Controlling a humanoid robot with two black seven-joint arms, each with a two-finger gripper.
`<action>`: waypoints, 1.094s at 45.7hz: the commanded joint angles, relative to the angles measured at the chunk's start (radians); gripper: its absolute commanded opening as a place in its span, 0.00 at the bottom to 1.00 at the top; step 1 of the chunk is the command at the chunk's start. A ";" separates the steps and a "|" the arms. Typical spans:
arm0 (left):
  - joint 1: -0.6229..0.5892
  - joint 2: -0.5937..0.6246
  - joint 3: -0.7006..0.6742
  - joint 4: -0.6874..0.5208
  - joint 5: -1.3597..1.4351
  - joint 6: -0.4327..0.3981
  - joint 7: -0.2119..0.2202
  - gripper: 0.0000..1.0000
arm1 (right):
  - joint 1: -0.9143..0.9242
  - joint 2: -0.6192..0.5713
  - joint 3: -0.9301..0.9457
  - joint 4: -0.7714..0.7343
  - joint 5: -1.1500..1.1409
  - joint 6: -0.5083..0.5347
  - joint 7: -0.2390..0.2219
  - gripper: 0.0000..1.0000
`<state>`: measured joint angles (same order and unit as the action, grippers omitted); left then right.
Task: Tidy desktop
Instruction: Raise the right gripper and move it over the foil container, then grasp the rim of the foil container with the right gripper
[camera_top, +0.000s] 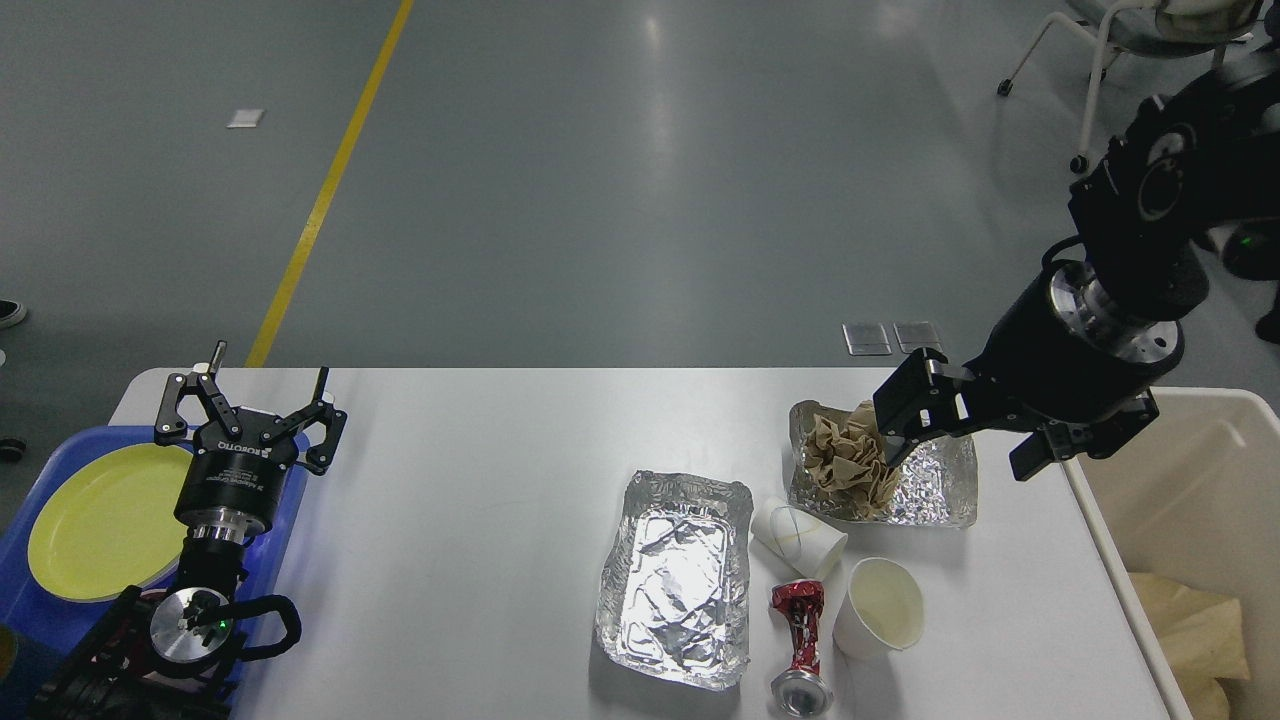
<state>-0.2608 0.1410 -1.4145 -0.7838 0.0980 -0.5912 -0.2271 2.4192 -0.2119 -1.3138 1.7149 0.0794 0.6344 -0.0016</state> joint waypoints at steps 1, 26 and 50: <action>0.000 0.000 0.000 0.000 0.000 -0.001 0.000 0.96 | -0.095 0.046 0.065 -0.035 0.008 -0.105 0.000 0.98; 0.000 -0.001 0.000 0.000 0.000 -0.001 -0.001 0.96 | -0.749 0.131 0.009 -0.642 -0.044 -0.305 0.003 0.97; 0.000 0.000 0.000 0.000 0.000 -0.001 -0.001 0.96 | -1.235 -0.057 0.048 -1.172 -0.174 -0.357 0.322 0.88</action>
<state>-0.2608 0.1410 -1.4143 -0.7839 0.0982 -0.5913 -0.2288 1.2601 -0.2699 -1.2727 0.6389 -0.0727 0.2861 0.2770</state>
